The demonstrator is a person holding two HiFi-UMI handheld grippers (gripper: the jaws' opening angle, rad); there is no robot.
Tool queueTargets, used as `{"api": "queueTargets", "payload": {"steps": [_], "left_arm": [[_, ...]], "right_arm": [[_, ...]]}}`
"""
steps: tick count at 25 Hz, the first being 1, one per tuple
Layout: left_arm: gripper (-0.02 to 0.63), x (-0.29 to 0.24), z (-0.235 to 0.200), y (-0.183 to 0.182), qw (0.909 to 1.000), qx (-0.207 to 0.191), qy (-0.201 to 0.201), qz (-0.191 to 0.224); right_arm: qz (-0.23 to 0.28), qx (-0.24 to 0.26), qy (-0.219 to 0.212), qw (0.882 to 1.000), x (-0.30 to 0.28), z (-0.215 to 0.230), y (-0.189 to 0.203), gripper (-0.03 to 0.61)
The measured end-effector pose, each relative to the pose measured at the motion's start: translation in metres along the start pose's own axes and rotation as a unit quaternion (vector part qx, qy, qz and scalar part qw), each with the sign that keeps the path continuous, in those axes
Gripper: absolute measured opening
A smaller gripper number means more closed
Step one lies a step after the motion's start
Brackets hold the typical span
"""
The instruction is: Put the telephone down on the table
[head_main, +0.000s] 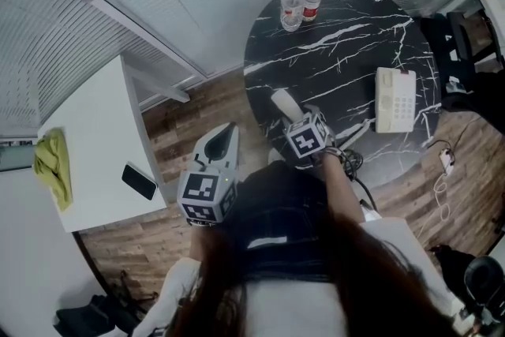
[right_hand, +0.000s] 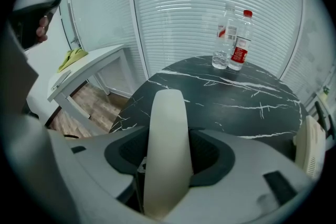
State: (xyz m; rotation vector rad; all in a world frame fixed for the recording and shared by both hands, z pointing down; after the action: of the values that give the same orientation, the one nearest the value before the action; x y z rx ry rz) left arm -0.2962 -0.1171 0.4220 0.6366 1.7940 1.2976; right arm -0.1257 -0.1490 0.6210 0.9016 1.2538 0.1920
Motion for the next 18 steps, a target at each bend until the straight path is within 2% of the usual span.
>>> {"api": "queueTargets", "payload": {"steps": [12,18], "left_arm": [[0.017,-0.002,0.006,0.000,0.9997,-0.003,0.021,0.014],[0.017,0.000,0.014,-0.004,0.9996,-0.005,0.016,0.023]], "right_arm": [[0.007,0.013,0.015,1.000,0.009,0.002,-0.003,0.240],[0.008,0.025,0.009,1.000,0.015,0.002,-0.004,0.240]]}}
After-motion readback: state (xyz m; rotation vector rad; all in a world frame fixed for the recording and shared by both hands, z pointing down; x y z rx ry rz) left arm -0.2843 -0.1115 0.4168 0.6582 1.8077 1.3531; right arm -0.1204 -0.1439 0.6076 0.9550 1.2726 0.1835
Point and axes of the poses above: the fingertips, and each gripper's own axes: x backward along the fingers, z to its right, y out of its underside, the point moved 4 cm from there along x, backward along the fingers, and after that the axes turned 11 degrees about z, right-handed, at the moved point
